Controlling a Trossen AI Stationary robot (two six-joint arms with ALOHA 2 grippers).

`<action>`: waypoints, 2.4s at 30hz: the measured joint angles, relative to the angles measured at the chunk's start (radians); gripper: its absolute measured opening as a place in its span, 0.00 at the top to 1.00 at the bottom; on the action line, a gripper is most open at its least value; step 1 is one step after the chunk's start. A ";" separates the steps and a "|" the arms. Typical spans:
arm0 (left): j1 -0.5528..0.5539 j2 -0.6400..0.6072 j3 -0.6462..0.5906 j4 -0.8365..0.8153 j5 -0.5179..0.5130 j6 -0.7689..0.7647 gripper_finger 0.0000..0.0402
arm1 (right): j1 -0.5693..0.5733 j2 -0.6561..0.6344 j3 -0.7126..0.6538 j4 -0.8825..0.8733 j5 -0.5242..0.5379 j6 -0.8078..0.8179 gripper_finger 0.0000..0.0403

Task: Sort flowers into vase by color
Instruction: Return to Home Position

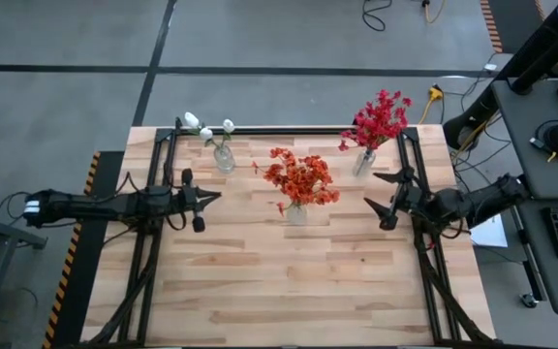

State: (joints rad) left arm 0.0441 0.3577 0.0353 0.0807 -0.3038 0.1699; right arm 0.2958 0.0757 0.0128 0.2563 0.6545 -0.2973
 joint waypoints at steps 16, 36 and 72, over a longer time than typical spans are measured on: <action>0.000 0.024 0.000 0.001 0.000 0.000 1.00 | 0.000 0.032 0.000 -0.043 0.000 0.035 0.09; 0.000 0.024 0.000 0.001 0.000 0.000 1.00 | 0.000 0.032 -0.001 -0.043 0.000 0.036 0.09; 0.000 0.024 0.000 0.000 0.000 0.000 1.00 | 0.000 0.032 -0.002 -0.043 0.000 0.035 0.09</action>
State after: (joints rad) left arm 0.0441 0.3813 0.0353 0.0811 -0.3042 0.1699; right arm 0.2958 0.1074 0.0113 0.2138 0.6548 -0.2619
